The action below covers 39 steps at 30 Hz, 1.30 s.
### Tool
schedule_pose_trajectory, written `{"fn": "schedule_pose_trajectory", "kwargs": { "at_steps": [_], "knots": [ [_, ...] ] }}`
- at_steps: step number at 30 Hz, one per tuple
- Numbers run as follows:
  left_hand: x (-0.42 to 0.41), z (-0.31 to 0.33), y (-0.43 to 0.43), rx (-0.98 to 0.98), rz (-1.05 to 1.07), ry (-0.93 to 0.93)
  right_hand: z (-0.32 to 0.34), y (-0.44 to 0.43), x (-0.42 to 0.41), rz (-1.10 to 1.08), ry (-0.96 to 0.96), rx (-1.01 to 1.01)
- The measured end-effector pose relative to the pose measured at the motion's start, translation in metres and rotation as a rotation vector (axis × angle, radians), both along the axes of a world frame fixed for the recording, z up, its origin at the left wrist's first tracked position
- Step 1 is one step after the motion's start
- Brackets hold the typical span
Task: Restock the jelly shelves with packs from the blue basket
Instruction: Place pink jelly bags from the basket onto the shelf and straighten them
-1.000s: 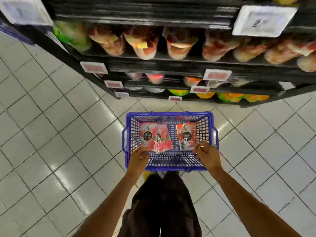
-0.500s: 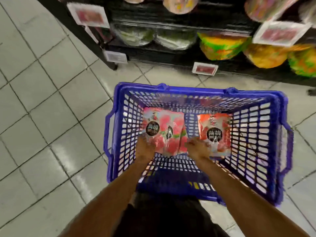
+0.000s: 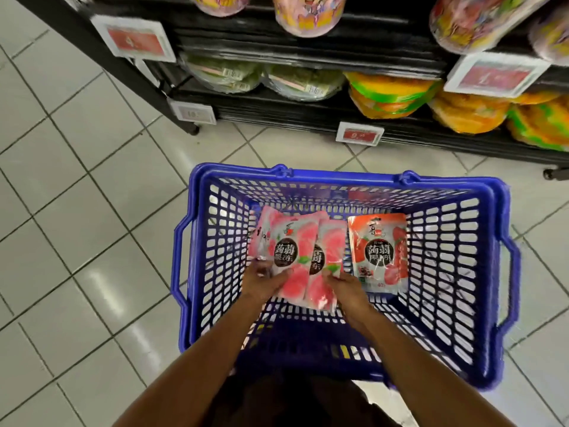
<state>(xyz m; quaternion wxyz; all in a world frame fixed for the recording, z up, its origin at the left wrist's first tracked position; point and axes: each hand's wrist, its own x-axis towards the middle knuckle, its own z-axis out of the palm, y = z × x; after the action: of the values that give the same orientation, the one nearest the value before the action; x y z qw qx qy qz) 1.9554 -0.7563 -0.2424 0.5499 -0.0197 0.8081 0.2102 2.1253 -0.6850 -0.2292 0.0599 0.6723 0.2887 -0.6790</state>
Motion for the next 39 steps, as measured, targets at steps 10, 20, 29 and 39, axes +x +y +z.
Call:
{"fn": "schedule_pose_trajectory", "kwargs": {
  "at_steps": [10,20,29,39],
  "knots": [
    [-0.003,0.224,0.028,0.329,0.037,-0.101,0.223,0.007,0.028,-0.430,0.141,0.125],
    [0.004,0.556,0.045,0.576,0.014,-0.041,0.523,0.053,0.046,-0.450,0.334,0.404],
    [-0.010,0.745,0.079,0.911,-0.124,0.104,0.692,0.068,0.055,-0.331,0.475,0.675],
    [-0.031,0.861,0.112,1.160,-0.190,0.317,0.816,0.116,0.026,-0.355,0.601,0.967]
  ]
}}
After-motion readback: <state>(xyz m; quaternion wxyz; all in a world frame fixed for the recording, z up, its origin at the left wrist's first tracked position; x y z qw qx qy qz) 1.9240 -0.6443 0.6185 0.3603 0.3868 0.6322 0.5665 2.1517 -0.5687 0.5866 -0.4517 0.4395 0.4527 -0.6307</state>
